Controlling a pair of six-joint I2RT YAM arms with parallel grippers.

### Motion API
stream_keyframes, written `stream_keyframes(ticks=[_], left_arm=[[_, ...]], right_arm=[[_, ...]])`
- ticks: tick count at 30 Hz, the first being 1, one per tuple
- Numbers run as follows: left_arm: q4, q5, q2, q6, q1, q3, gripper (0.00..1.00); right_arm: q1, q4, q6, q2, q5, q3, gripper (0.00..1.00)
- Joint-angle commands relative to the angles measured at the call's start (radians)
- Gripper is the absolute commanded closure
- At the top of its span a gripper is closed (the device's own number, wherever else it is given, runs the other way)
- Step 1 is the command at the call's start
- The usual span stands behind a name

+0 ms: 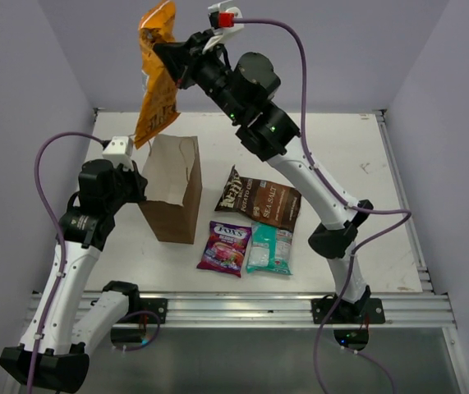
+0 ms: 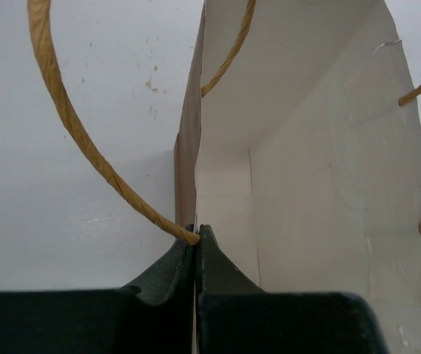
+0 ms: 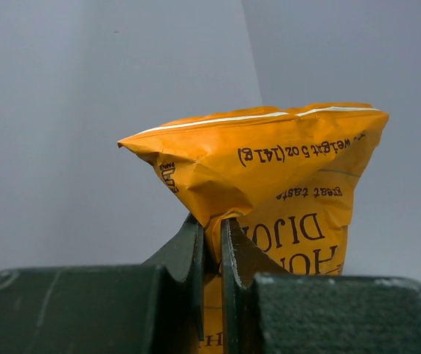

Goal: Place the snacks into the paper bag

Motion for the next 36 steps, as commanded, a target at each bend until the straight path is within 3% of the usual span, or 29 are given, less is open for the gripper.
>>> stream_keyframes(ticks=[1,12,21,31,36], left_arm=[[0.016,0.012,-0.02,0.002,0.005,-0.013,1.0],[0.019,-0.008,-0.049,-0.001,0.005,-0.038,1.0],[0.019,-0.01,-0.066,0.004,0.005,-0.052,1.0],[0.009,-0.011,-0.084,0.011,0.005,-0.053,1.0],[0.004,-0.016,-0.1,0.016,0.005,-0.056,1.0]], right_arm=[[0.004,0.084,0.035,-0.067,-0.039,-0.018,1.0],[0.047,0.042,0.066,-0.235,-0.062,-0.34,1.0],[0.079,0.057,0.04,-0.347,0.01,-0.588,1.0],[0.085,0.03,-0.019,-0.302,0.064,-0.59,1.0],[0.121,0.016,-0.037,-0.362,0.079,-0.749,1.0]])
